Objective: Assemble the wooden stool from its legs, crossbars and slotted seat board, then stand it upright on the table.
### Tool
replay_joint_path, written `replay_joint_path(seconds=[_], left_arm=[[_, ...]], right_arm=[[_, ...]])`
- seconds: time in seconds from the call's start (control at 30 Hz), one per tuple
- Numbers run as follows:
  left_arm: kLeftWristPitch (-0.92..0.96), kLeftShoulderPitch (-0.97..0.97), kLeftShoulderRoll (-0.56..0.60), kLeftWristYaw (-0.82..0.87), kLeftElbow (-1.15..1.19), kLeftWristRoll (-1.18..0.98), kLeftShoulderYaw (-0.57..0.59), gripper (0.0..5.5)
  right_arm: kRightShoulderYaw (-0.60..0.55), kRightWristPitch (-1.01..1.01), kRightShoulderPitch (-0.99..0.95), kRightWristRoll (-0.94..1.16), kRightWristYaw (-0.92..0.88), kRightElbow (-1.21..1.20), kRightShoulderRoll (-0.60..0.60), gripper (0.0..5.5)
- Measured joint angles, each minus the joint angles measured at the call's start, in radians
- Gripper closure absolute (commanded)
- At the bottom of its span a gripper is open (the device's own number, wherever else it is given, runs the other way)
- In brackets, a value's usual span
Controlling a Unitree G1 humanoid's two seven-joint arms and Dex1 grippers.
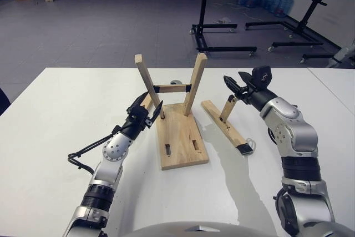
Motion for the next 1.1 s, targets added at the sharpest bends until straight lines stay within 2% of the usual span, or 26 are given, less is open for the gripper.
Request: replay_joint_path(seconds=[0.4,0.57,0.67,0.73,0.8,0.97,1.1], left_arm=[[-0.007,0.0,0.0,0.0,0.013,0.0,0.001,2.57],[-0.007,0.0,0.0,0.0,0.013,0.0,0.001,2.57],[-0.007,0.0,0.001,-0.002,0.013,-0.001,0.0,2.57],[-0.007,-0.001,0.002,-0.013,0.013,-0.002,-0.004,2.57],[-0.006,-0.002,0.005,-0.031,0.014,-0.003,-0.01,2.57],[-0.006,-0.008,0.011,-0.056,0.015,-0.004,-0.014,2.57],[-0.006,-0.009,0.018,-0.056,0.015,-0.005,-0.01,2.57]], right_arm=[[-0.015,-0.05,-0.101,-0.017,-0.056,-0.052,0.006,2.4],[-0.052,-0.083,-0.186,0.004,-0.171,-0.155,0.092,2.4],[-0.022,-0.13,-0.158,-0.002,-0.196,-0.171,0.16,2.4],[0.03,-0.179,-0.078,-0.043,-0.194,-0.098,0.2,2.4],[0.055,-0.229,-0.014,-0.095,-0.192,0.077,0.223,2.4],[0.024,-0.376,-0.056,-0.13,-0.192,0.295,0.214,2.4],[-0.009,-0.352,-0.059,-0.073,-0.171,0.259,0.222,2.4]])
